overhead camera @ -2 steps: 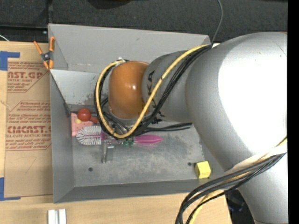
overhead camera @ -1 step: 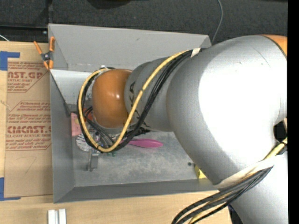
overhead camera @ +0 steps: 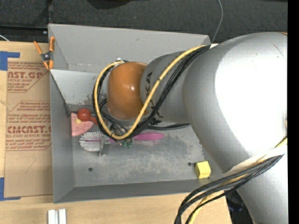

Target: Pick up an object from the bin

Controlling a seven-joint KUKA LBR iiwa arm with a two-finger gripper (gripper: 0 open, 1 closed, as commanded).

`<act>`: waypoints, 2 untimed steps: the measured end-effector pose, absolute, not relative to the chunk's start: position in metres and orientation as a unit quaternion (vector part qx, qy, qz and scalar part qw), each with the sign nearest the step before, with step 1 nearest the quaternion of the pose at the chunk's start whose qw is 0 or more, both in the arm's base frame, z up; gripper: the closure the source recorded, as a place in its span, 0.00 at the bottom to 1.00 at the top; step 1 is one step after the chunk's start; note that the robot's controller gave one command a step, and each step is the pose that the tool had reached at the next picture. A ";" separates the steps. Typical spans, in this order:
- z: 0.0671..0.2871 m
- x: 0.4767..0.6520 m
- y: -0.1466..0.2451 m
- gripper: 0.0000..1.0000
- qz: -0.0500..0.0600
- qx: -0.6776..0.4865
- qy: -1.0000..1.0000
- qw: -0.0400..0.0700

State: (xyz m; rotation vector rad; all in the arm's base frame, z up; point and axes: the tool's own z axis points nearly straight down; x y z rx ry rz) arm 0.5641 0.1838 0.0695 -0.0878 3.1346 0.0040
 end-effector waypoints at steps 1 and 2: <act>0.070 0.564 0.184 1.00 0.001 -0.028 1.000 0.003; 0.086 0.563 0.184 1.00 0.001 -0.028 1.000 0.001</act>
Offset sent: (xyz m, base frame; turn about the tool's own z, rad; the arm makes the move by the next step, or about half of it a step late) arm -0.0001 0.0000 0.0295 0.0000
